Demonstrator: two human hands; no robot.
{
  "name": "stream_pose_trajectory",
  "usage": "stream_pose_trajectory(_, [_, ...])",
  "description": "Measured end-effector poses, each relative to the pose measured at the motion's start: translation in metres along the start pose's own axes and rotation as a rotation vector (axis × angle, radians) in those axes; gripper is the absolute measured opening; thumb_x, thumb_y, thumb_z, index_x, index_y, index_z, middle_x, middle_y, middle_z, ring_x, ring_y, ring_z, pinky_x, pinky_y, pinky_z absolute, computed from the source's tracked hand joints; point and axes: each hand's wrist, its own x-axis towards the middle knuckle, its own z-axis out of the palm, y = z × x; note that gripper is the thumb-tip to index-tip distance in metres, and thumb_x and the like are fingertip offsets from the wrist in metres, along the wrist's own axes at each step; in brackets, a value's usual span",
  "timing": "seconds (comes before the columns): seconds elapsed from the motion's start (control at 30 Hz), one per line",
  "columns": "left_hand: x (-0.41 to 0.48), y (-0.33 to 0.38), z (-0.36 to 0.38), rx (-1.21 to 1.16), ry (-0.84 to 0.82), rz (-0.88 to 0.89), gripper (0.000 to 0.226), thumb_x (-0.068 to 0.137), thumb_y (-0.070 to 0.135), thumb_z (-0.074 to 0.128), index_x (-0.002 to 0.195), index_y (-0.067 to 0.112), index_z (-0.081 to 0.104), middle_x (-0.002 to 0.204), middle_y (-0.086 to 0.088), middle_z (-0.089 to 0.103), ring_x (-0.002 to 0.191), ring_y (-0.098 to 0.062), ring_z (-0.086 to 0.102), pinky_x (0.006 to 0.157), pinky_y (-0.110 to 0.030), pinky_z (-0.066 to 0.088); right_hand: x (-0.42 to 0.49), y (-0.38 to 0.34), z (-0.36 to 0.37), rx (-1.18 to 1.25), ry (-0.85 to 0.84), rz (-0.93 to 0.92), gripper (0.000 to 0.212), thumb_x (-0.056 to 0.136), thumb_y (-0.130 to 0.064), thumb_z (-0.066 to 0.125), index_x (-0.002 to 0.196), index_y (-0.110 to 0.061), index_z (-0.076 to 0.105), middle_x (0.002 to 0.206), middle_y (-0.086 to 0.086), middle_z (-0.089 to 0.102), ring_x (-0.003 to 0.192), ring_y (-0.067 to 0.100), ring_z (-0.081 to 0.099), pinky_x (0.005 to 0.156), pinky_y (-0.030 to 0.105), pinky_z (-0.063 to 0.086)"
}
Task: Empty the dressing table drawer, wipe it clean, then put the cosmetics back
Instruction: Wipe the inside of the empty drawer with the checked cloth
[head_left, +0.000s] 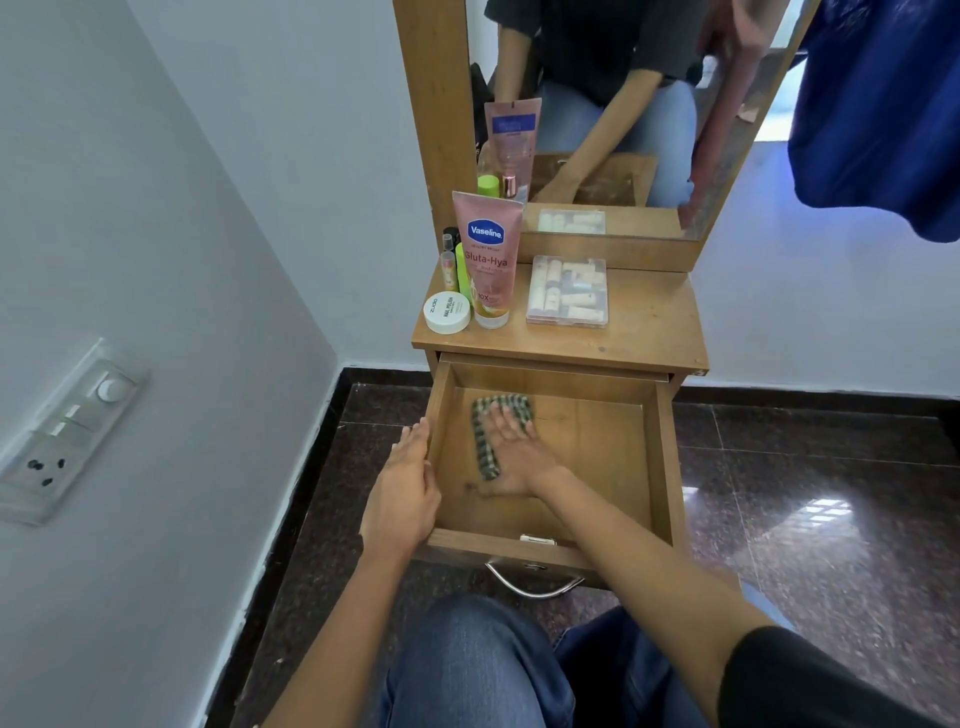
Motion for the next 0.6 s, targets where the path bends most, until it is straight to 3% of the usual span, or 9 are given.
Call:
stream_pose_trajectory(0.07, [-0.001,0.000,0.000,0.004,0.011,-0.004,0.055,0.099,0.009,0.039,0.150,0.025,0.027,0.154,0.003,0.031,0.142,-0.014,0.028,0.114,-0.034,0.030,-0.003,-0.004,0.002,0.096,0.038,0.089,0.115,0.081,-0.052,0.063,0.147,-0.009,-0.021,0.146,0.002,-0.033,0.139,0.021,-0.029,0.118,0.044,-0.010])
stream_pose_trajectory(0.17, [0.000,0.001,0.000,0.004,0.019,-0.010,0.054,0.099,0.009,0.039,0.150,0.024,0.027,0.154,0.002,0.031,0.141,-0.016,0.031,0.113,-0.035,0.031,-0.004,-0.006,-0.001,0.076,0.080,0.106,0.086,0.092,-0.017,0.051,0.149,-0.005,-0.013,0.157,0.013,-0.019,0.145,0.026,-0.018,0.120,0.042,-0.003])
stream_pose_trajectory(0.23, [0.001,0.000,0.001,0.006,0.019,-0.015,0.054,0.099,0.010,0.039,0.150,0.023,0.028,0.155,0.002,0.030,0.142,-0.015,0.030,0.113,-0.033,0.031,-0.002,-0.002,0.001,0.053,0.131,0.093,0.071,0.095,-0.007,0.039,0.150,-0.003,-0.006,0.159,0.015,-0.009,0.147,0.026,-0.009,0.121,0.041,0.003])
stream_pose_trajectory(0.3, [0.001,-0.002,0.002,0.008,0.027,-0.018,0.054,0.099,0.010,0.040,0.150,0.023,0.028,0.155,0.001,0.030,0.142,-0.014,0.028,0.112,-0.031,0.028,-0.004,-0.002,0.000,0.208,0.197,0.068,0.064,0.096,-0.003,0.039,0.151,-0.006,0.007,0.159,0.014,0.001,0.148,0.023,-0.001,0.121,0.036,0.004])
stream_pose_trajectory(0.37, [0.001,-0.002,0.002,0.001,0.035,-0.016,0.054,0.099,0.010,0.040,0.150,0.022,0.028,0.155,0.001,0.030,0.143,-0.013,0.025,0.112,-0.028,0.027,-0.010,-0.003,-0.008,0.448,0.268,0.022,0.058,0.096,-0.002,0.042,0.150,-0.012,0.023,0.158,0.010,0.016,0.145,0.022,0.019,0.118,0.027,0.015])
stream_pose_trajectory(0.43, [0.001,-0.002,0.002,-0.004,0.044,-0.006,0.054,0.098,0.009,0.039,0.150,0.020,0.029,0.154,0.000,0.031,0.143,-0.013,0.026,0.112,-0.028,0.028,-0.015,-0.009,-0.015,0.630,0.295,-0.023,0.056,0.097,-0.005,0.044,0.149,-0.019,0.029,0.153,0.007,0.030,0.126,0.021,0.048,0.098,0.018,0.040])
stream_pose_trajectory(0.5, [0.001,-0.002,0.002,0.004,0.047,0.015,0.054,0.097,0.007,0.038,0.150,0.019,0.029,0.154,-0.001,0.032,0.143,-0.012,0.026,0.113,-0.027,0.026,-0.010,-0.021,-0.017,0.720,0.235,-0.084,0.060,0.098,-0.009,0.045,0.151,-0.025,0.021,0.153,0.005,0.030,0.119,0.021,0.052,0.087,0.015,0.040])
stream_pose_trajectory(0.6, [0.001,-0.002,0.001,0.005,0.040,0.036,0.054,0.098,0.006,0.037,0.150,0.019,0.029,0.154,-0.001,0.032,0.144,-0.013,0.023,0.113,-0.026,0.023,0.005,-0.041,-0.014,0.892,-0.053,-0.118,0.083,0.094,-0.022,0.052,0.151,-0.031,-0.008,0.157,0.000,0.010,0.136,0.019,0.030,0.106,0.022,0.030])
